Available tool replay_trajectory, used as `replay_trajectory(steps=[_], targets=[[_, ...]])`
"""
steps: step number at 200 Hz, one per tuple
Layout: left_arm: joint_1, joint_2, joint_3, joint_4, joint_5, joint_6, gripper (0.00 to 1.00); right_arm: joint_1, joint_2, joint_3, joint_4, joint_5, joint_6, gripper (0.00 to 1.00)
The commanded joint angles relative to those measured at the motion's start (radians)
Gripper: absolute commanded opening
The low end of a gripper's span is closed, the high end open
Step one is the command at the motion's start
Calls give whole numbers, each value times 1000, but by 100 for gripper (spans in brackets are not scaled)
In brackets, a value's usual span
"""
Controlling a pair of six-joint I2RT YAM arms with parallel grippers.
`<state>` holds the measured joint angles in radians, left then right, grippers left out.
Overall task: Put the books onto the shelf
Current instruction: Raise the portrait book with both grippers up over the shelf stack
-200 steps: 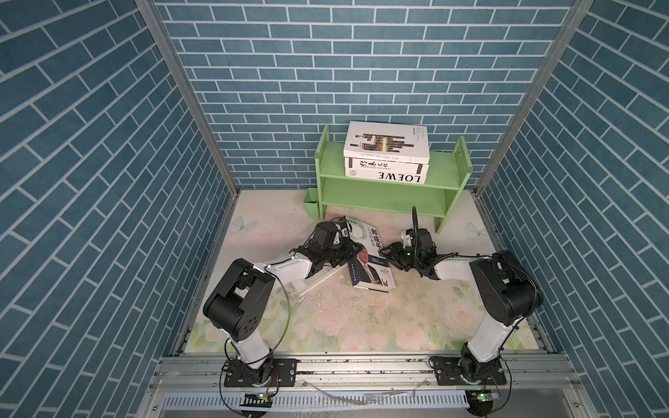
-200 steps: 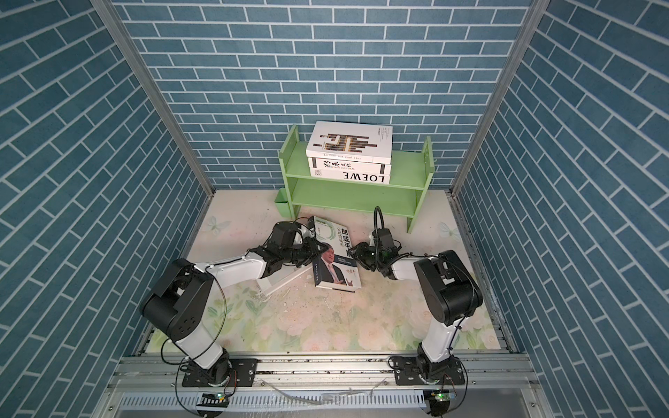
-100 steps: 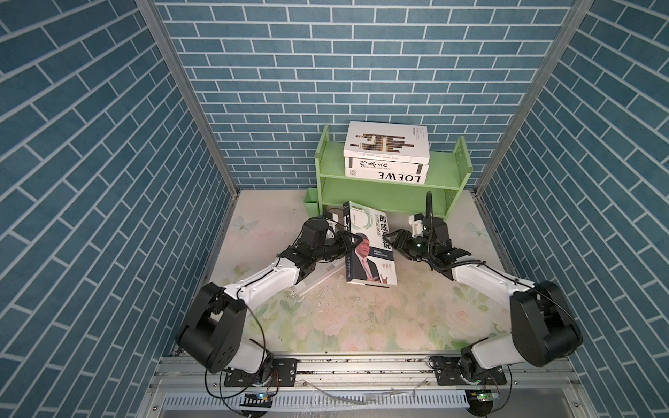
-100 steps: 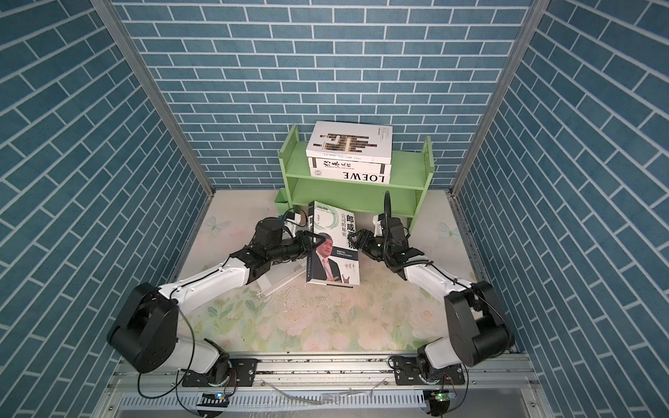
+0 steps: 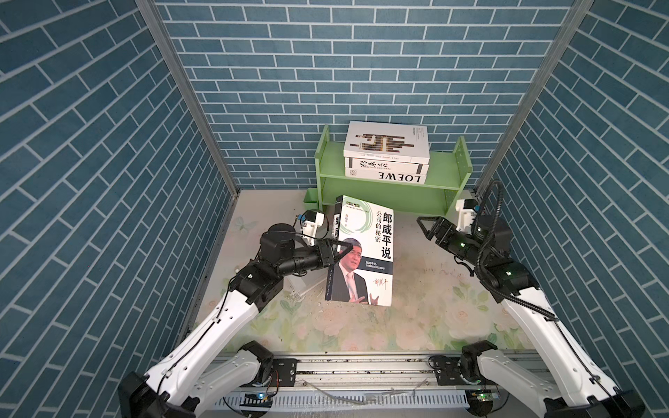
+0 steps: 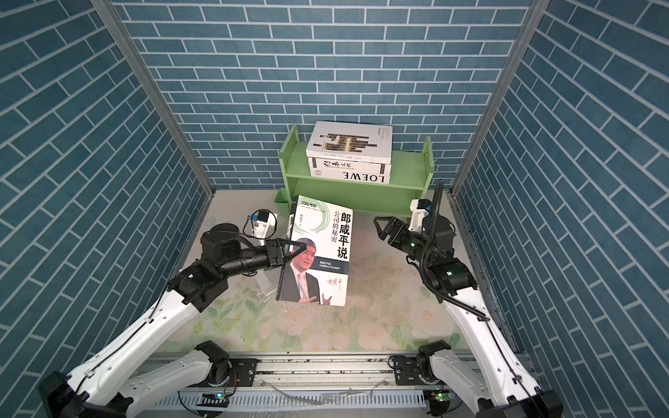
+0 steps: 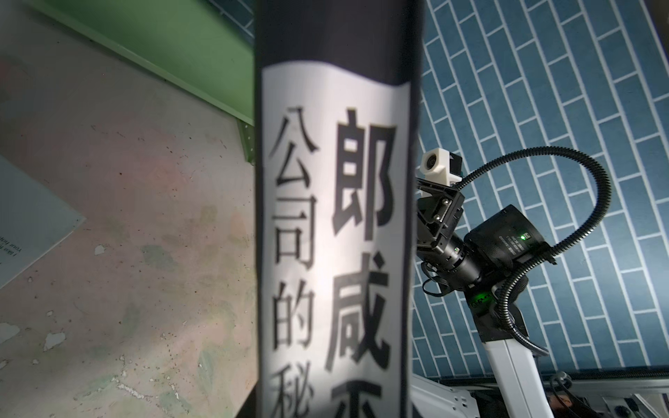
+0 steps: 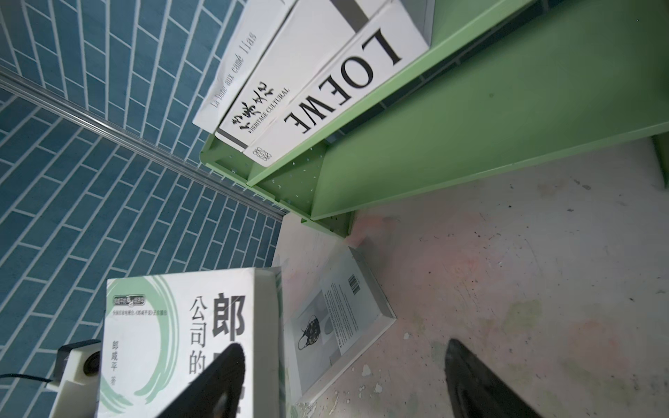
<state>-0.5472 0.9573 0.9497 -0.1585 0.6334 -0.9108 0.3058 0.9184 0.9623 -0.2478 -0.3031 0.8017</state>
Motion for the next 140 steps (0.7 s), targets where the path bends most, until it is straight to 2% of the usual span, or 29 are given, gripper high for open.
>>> replay_trajectory(steps=[1,20,43,55,106,140], targets=[[10,-2,128,1,20,20,38,-15,-44,52,-56,23,-36,91],[10,51,259,46,23,12,37,-21,-61,90,-12,1,-40,98],[12,164,454,77,40,13,38,-23,-47,149,52,-49,-44,98],[13,230,551,85,31,10,42,-25,-32,175,90,-74,-38,98],[42,480,845,234,-141,-96,39,-24,-32,173,351,-58,96,98],[42,599,931,384,-254,-128,39,-24,18,101,656,-87,281,98]])
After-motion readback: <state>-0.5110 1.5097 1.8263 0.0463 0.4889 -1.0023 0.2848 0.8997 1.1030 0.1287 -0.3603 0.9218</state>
